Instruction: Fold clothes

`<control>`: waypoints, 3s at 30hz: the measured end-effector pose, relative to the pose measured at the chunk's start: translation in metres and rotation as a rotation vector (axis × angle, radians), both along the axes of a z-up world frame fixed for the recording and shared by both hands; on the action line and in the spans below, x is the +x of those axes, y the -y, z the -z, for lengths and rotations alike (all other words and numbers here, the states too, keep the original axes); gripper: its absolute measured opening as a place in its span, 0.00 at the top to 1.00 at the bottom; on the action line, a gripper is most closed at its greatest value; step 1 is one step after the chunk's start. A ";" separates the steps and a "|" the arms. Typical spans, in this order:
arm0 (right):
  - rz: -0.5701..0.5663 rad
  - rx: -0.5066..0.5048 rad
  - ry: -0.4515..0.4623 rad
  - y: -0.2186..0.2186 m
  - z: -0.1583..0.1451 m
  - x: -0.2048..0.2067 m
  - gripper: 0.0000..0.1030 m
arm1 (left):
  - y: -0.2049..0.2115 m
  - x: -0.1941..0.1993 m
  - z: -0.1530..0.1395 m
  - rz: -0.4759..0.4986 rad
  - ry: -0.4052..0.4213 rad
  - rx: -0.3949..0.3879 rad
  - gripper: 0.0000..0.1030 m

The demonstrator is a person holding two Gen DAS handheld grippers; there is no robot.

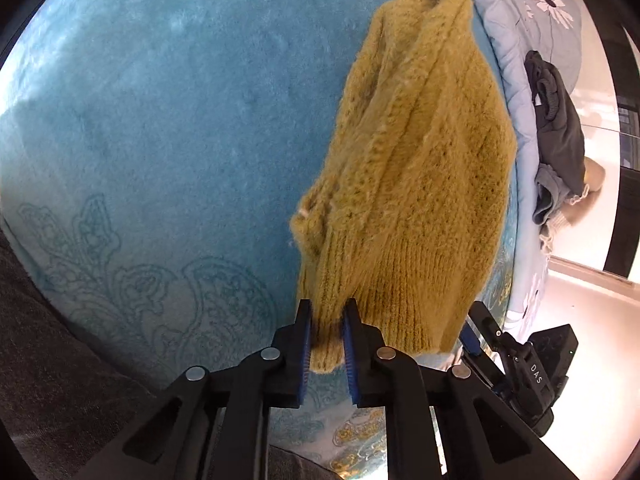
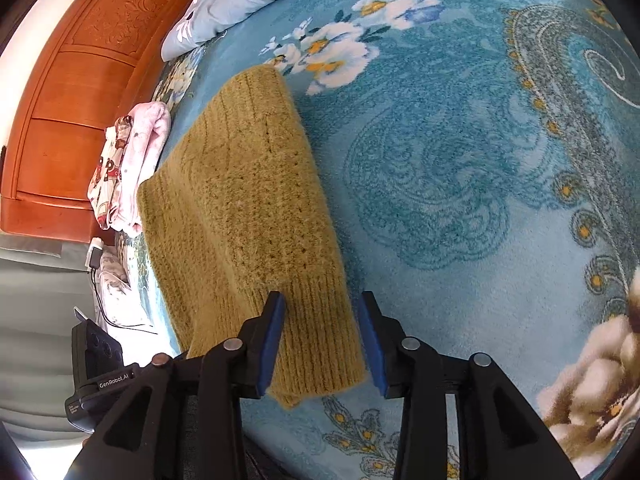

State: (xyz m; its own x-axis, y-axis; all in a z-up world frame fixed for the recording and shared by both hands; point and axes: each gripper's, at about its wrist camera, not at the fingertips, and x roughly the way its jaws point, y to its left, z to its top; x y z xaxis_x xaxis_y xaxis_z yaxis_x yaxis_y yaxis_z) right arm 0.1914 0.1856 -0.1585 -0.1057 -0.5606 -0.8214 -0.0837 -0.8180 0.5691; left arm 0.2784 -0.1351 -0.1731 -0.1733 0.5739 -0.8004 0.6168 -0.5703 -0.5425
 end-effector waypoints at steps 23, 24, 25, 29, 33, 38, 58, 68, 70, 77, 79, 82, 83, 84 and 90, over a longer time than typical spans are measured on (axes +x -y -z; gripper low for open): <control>0.035 -0.132 0.101 -0.011 0.002 -0.025 0.75 | 0.022 -0.009 -0.029 -0.085 -0.179 0.023 0.59; 0.014 -0.109 0.081 -0.015 -0.004 -0.035 0.75 | 0.020 -0.017 -0.031 -0.082 -0.175 0.010 0.58; 0.002 -0.077 0.053 -0.021 -0.012 -0.052 0.75 | 0.023 -0.017 -0.031 -0.075 -0.166 -0.016 0.58; -0.039 0.047 -0.073 -0.049 -0.038 -0.128 0.75 | 0.028 -0.026 -0.031 -0.089 -0.149 -0.044 0.56; -0.070 0.124 -0.055 -0.053 -0.032 -0.171 0.75 | 0.033 -0.048 -0.034 -0.119 -0.165 -0.040 0.56; -0.086 0.149 -0.056 -0.059 -0.019 -0.169 0.68 | 0.046 -0.090 -0.043 -0.142 -0.184 -0.116 0.45; 0.230 -0.193 -0.024 -0.098 0.030 -0.071 0.22 | 0.006 -0.209 0.015 0.227 -0.197 -0.065 0.37; 0.308 -0.137 -0.076 -0.076 0.031 -0.090 0.19 | 0.000 -0.218 0.023 0.182 -0.194 0.022 0.36; 0.326 -0.146 -0.063 -0.078 0.031 -0.090 0.21 | 0.006 -0.210 0.026 0.108 -0.213 0.066 0.38; 0.371 -0.167 0.007 -0.088 0.035 -0.091 0.55 | 0.000 -0.196 0.022 0.060 -0.237 0.058 0.58; 0.351 -0.168 0.003 -0.086 0.028 -0.094 0.63 | -0.003 -0.198 0.015 0.078 -0.242 0.028 0.67; 0.314 -0.168 -0.015 -0.078 0.014 -0.100 0.67 | -0.003 -0.195 0.007 0.053 -0.263 0.022 0.70; 0.300 -0.172 -0.024 -0.075 0.009 -0.101 0.67 | -0.003 -0.192 0.005 0.044 -0.271 0.022 0.71; 0.286 -0.178 -0.034 -0.072 0.003 -0.102 0.68 | -0.003 -0.189 0.003 0.035 -0.281 0.020 0.72; 0.147 -0.208 -0.101 -0.040 -0.033 -0.108 0.70 | 0.015 -0.151 -0.025 -0.065 -0.359 0.045 0.73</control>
State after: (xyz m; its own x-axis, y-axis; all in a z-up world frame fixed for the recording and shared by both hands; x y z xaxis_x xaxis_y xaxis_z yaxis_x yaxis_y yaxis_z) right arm 0.0833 0.2252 -0.1251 -0.2736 -0.6890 -0.6712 -0.1274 -0.6657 0.7352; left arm 0.1275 -0.1497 -0.1484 -0.4761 0.5857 -0.6560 0.4163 -0.5070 -0.7548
